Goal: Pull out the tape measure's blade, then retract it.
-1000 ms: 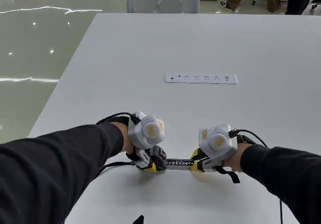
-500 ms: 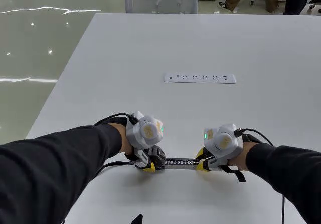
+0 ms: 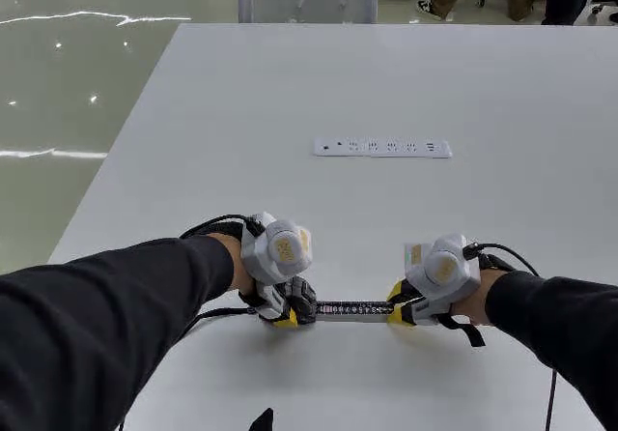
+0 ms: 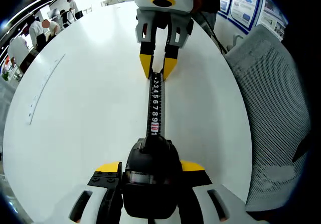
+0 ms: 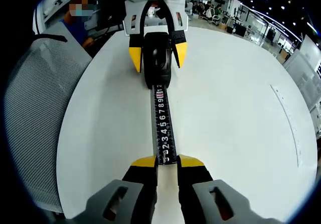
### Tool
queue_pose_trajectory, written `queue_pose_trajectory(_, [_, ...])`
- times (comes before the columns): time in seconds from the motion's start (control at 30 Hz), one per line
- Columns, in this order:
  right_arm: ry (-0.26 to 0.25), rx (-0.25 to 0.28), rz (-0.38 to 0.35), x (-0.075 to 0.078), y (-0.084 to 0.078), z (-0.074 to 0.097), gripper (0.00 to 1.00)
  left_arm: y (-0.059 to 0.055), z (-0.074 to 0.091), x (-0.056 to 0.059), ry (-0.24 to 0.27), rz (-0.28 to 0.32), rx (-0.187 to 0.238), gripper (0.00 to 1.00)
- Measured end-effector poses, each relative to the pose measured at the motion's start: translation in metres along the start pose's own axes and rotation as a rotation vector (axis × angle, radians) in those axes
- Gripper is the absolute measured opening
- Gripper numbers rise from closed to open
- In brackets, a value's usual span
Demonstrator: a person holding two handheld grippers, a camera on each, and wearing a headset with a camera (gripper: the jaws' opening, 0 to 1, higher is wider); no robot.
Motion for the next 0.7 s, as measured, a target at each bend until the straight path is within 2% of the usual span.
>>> queue_pose_trajectory(0.07, [0.001, -0.007, 0.017, -0.001, 0.000, 0.001, 0.10, 0.000, 0.000, 0.000, -0.001, -0.002, 0.000, 0.39])
queue_pose_trajectory(0.7, [0.006, -0.028, -0.004, -0.003, -0.018, 0.012, 0.10, 0.000, 0.000, 0.000, -0.001, 0.000, 0.000, 0.39])
Point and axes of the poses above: the centre of the closed fingertips' face, and the gripper's own axes: z roughly backward along the fingers, x roughly to its right, y roughly out of its top, the point moved 8 cm from there along z, roughly backward along the fingers, and after that the axes turned 10 degrees about z, right-handed, at the moved point
